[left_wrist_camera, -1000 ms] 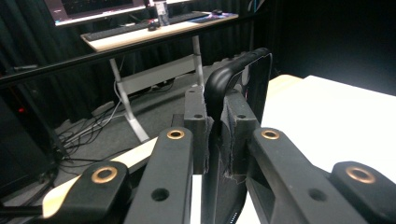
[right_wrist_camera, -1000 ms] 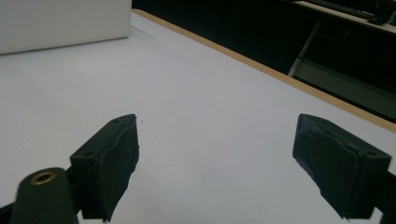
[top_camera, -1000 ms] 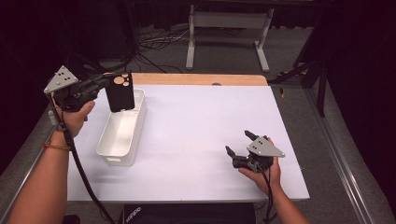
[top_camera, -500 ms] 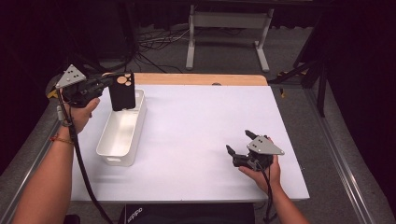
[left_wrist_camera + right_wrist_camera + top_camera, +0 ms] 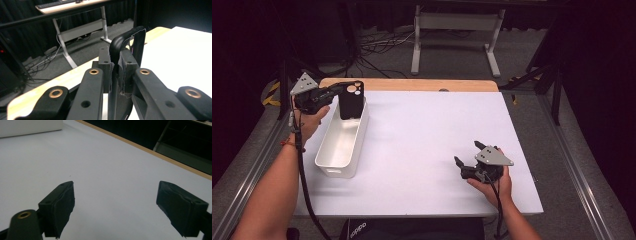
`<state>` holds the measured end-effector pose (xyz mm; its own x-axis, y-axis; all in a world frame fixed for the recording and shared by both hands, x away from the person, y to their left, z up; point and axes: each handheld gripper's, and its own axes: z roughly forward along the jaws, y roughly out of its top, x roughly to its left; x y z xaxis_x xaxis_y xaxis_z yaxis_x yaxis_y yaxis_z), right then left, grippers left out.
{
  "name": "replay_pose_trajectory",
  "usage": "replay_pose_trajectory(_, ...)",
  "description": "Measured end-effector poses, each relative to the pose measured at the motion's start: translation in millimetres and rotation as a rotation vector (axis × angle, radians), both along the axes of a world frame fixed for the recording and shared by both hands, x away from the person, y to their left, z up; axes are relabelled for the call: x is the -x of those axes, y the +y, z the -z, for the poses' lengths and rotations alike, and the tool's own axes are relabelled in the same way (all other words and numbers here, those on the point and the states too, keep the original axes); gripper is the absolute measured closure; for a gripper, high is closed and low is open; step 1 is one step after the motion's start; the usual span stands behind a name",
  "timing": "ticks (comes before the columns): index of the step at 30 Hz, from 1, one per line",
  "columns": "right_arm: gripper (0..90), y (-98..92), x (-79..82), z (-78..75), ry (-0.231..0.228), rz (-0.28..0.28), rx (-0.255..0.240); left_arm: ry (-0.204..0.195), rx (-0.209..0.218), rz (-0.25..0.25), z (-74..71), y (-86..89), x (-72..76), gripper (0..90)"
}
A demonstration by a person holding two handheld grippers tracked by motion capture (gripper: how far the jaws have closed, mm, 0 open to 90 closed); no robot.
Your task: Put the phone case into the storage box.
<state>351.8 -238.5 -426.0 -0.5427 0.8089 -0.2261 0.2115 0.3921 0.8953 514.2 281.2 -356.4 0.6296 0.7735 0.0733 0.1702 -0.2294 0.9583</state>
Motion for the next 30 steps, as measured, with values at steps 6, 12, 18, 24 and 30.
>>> replay_pose_trajectory(6, 16.1, 2.4, 3.8, -1.0, 0.003, -0.012, -0.004, -0.005, 0.015, 0.010, 7.5, 0.5, -3.4, 82.6)
replay_pose_trajectory(12, 16.6, 4.5, 6.5, -0.2, 0.012, -0.014, 0.001, -0.004, 0.017, 0.010, 16.9, 1.2, -6.7, 82.6)
replay_pose_trajectory(18, 17.4, 6.8, 4.7, 1.4, 0.021, -0.024, 0.016, 0.002, 0.059, -0.004, 29.3, 3.5, -9.6, 82.4)
replay_pose_trajectory(24, 18.4, 8.4, 3.2, -0.1, 0.002, -0.023, -0.005, -0.001, 0.055, -0.010, 32.1, 7.2, -9.4, 82.3)
replay_pose_trajectory(30, 19.1, 13.5, 8.0, 0.2, -0.021, -0.049, 0.022, 0.010, 0.058, -0.050, 38.3, 12.4, -12.7, 80.5)
